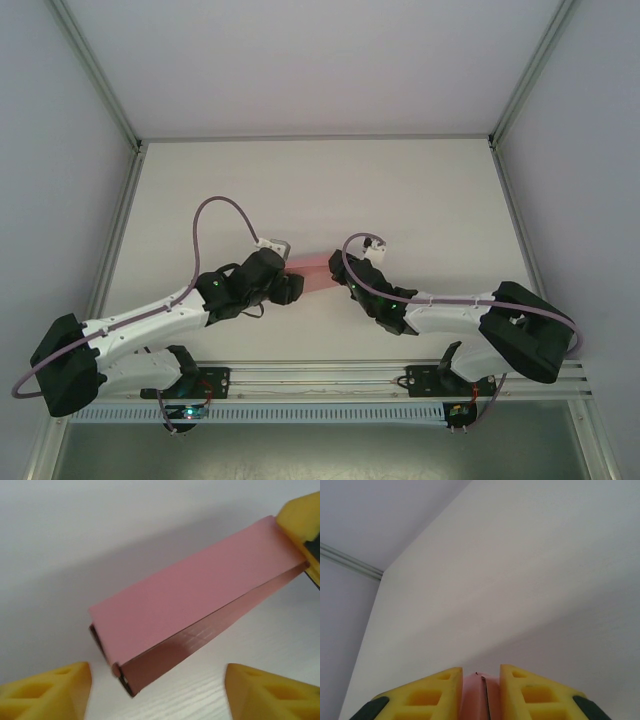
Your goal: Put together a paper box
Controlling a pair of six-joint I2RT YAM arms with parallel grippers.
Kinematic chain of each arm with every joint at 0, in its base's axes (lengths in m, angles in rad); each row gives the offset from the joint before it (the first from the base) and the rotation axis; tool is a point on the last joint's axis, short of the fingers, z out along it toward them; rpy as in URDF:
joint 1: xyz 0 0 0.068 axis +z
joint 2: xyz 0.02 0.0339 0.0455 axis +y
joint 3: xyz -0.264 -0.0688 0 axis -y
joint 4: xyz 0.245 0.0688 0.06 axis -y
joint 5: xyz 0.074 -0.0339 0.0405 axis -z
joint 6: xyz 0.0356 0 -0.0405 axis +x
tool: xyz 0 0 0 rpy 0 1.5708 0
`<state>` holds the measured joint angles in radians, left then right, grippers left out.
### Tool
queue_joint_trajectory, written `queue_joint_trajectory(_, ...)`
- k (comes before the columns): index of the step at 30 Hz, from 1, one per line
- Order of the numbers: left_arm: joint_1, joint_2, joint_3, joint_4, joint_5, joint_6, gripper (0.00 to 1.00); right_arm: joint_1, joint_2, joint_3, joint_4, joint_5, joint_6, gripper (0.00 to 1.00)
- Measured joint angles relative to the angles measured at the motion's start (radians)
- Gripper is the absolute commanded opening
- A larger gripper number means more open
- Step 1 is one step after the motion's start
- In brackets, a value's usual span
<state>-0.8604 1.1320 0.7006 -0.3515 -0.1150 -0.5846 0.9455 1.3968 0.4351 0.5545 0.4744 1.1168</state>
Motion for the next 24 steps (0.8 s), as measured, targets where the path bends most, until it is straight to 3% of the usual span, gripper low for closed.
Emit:
queue_joint_trajectory(1,-0.001,0.000,0.002,-0.017,0.002,-0.001,1.00,0.000,0.000,-0.002,0.003,0.000,0.002,0.24)
queue_joint_trajectory(7,-0.002,-0.035,0.002,-0.084,0.003,-0.047,1.00,0.000,0.005,-0.003,0.011,0.000,0.003,0.24)
queue_joint_trajectory(14,0.024,-0.163,0.002,-0.051,0.018,-0.147,1.00,0.002,0.013,-0.003,0.024,0.008,0.003,0.22)
queue_joint_trajectory(19,0.116,-0.182,-0.006,-0.005,0.031,-0.245,1.00,0.002,0.013,-0.003,0.024,0.008,-0.005,0.20)
queue_joint_trajectory(24,0.262,-0.144,-0.133,0.166,0.121,-0.354,0.90,0.002,0.014,-0.001,0.023,0.008,-0.020,0.19)
